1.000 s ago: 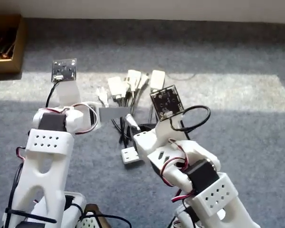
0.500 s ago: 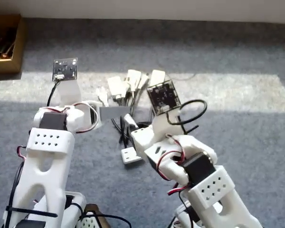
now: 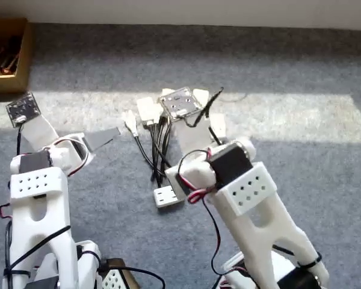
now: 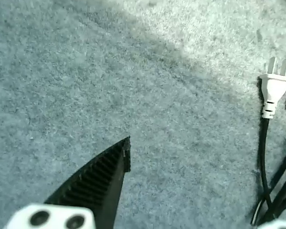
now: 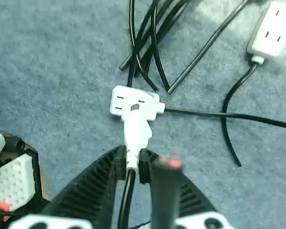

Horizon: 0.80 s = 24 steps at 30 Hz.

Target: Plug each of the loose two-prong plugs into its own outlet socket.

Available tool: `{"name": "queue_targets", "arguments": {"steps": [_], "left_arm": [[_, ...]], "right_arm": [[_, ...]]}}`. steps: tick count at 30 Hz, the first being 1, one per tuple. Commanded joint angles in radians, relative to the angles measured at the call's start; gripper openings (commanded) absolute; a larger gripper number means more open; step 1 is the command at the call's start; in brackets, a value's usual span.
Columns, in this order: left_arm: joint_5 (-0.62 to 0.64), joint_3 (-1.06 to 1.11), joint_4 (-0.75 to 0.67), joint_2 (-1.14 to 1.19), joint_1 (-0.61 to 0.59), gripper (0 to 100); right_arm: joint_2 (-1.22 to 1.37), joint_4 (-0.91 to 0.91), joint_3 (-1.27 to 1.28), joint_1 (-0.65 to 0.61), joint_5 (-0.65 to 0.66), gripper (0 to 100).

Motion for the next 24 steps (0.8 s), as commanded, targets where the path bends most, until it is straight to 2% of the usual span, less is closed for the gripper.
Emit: {"name": "queue_targets", "arguments": {"steps": [1, 5, 8, 11, 14, 24], "left_arm": [[0.011, 0.008, -0.052, -0.001, -0.012, 56], [0.008, 0.041, -0.081, -0.001, -0.012, 56], [0.008, 0.065, -0.121, -0.001, -0.012, 56], [0.006, 0.073, -0.14, -0.001, -0.012, 56], [0.006, 0.073, -0.143, -0.001, -0.013, 56], [0.006, 0.074, -0.143, -0.001, -0.013, 56]], "right_arm": [[0.091, 0.07, -0.163, 0.002, -0.041, 0.5], [0.16, 0.068, -0.142, -0.082, -0.052, 0.5], [0.225, 0.065, -0.142, -0.107, -0.132, 0.5], [0.317, 0.065, -0.133, -0.108, -0.19, 0.5], [0.39, 0.067, -0.114, -0.097, -0.304, 0.5], [0.406, 0.064, -0.107, -0.074, -0.353, 0.5]]}}
